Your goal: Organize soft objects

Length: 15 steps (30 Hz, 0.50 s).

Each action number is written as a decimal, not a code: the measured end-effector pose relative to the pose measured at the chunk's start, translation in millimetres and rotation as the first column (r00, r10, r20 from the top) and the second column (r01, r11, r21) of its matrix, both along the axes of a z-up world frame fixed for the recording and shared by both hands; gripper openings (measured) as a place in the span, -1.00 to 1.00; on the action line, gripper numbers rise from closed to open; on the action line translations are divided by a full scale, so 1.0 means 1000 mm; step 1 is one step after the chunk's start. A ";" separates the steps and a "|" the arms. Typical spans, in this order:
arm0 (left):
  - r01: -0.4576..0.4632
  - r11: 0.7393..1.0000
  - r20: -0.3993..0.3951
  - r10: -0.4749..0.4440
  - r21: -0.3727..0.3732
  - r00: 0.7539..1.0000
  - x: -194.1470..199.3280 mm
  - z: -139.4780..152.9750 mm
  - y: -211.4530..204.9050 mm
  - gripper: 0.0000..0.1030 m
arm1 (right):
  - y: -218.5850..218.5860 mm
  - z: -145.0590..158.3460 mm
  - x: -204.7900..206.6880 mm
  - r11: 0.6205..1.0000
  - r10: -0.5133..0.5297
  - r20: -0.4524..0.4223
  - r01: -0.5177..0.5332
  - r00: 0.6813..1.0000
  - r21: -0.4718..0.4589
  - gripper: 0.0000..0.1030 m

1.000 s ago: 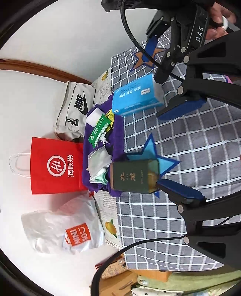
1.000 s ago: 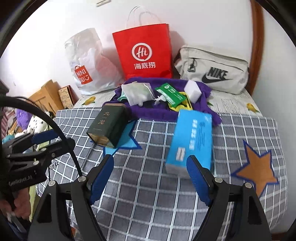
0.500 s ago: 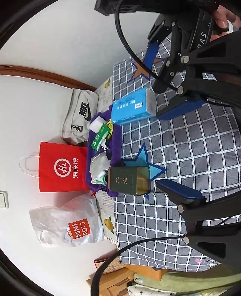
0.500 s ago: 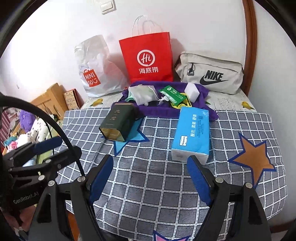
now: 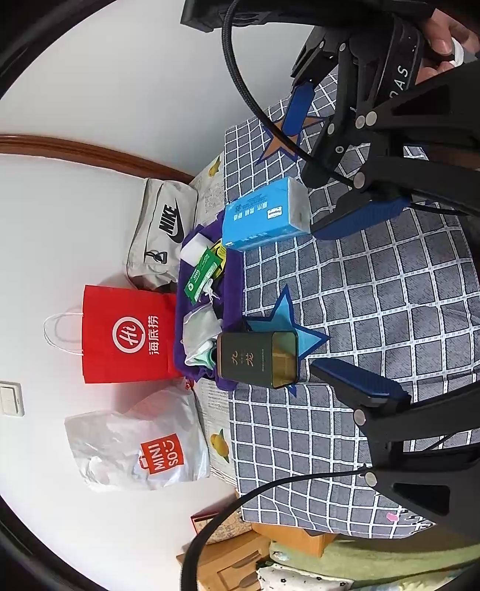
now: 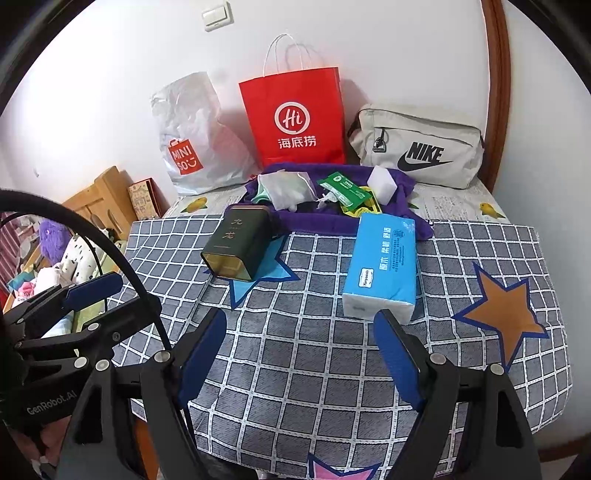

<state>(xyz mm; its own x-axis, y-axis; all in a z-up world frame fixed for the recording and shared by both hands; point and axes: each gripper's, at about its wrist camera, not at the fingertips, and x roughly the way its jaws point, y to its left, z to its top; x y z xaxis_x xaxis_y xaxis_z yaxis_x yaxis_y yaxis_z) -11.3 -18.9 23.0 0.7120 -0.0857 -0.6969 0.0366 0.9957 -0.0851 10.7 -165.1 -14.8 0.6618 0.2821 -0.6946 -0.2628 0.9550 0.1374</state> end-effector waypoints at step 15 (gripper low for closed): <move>-0.007 1.000 -0.007 0.007 0.008 1.000 -0.002 -0.002 -0.001 0.25 | 0.000 0.001 -0.003 1.000 -0.012 0.003 0.012 1.000 -0.001 0.58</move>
<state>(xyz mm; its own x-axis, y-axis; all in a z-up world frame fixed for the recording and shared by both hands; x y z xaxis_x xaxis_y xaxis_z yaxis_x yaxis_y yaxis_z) -13.1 -19.7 21.0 0.7078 -0.0749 -0.7025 0.0290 0.9966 -0.0769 7.6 -165.1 -13.8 0.6675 0.2732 -0.6927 -0.2514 0.9583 0.1357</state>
